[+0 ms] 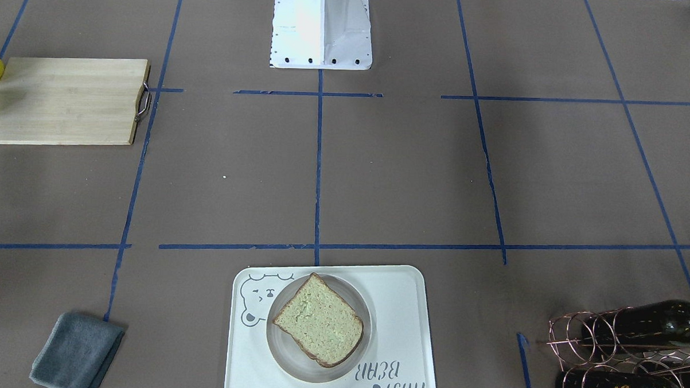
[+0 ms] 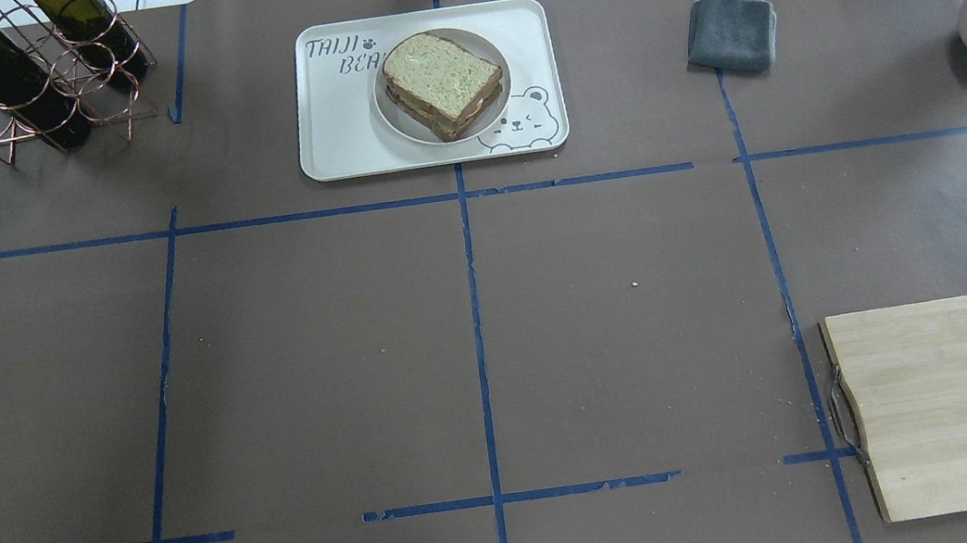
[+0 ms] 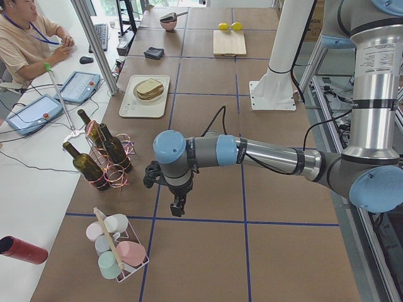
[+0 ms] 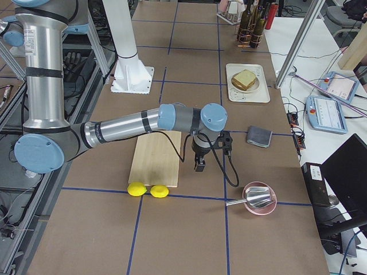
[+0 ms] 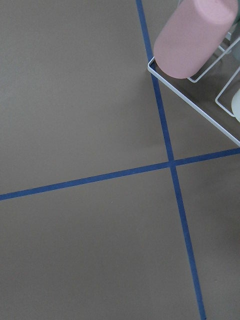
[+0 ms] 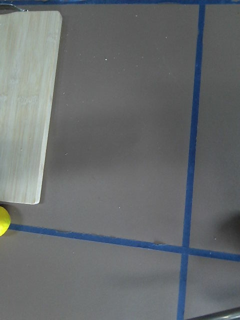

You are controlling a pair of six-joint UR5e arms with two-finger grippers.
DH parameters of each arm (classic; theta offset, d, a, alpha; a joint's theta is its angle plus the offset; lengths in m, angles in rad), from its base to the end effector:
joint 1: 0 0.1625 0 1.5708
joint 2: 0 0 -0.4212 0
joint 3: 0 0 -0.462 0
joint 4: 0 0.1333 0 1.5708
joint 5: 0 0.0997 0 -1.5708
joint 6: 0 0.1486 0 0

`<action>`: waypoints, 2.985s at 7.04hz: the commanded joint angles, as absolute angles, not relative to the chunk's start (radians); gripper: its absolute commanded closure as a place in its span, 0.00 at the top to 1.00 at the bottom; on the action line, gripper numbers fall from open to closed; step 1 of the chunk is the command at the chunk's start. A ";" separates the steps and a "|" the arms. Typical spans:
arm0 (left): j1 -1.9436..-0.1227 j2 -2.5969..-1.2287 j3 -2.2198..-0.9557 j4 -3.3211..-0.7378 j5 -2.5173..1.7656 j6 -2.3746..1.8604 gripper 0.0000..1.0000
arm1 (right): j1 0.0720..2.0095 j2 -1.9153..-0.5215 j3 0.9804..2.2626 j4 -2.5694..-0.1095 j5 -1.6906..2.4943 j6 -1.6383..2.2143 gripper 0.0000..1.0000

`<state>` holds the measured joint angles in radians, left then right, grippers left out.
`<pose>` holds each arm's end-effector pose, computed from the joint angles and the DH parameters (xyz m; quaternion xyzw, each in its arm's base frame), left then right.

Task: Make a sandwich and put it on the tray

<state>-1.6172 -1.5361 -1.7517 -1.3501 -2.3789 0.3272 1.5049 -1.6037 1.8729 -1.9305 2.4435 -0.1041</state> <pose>-0.0506 -0.5325 0.6259 0.0393 0.3924 0.1141 0.9118 -0.0150 -0.5223 0.5647 -0.0329 -0.4229 -0.0578 0.9037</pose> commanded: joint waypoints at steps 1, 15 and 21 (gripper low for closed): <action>-1.615 -1.523 -1.675 -1.472 -2.428 0.330 1.00 | 1.505 -1.624 1.865 -1.867 2.453 -0.095 1.00; -1.614 -1.529 -1.690 -1.588 -2.329 0.192 1.00 | 1.505 -1.652 1.867 -1.807 2.379 -0.094 1.00; -1.612 -1.508 -1.730 -1.583 -2.335 0.183 1.00 | 1.505 -1.658 1.865 -1.795 2.387 -0.091 1.00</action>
<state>-1.6127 -1.5077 -1.7298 -1.5837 -2.3341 0.1837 1.5048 -1.6584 1.8666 -1.7993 2.3850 -0.0911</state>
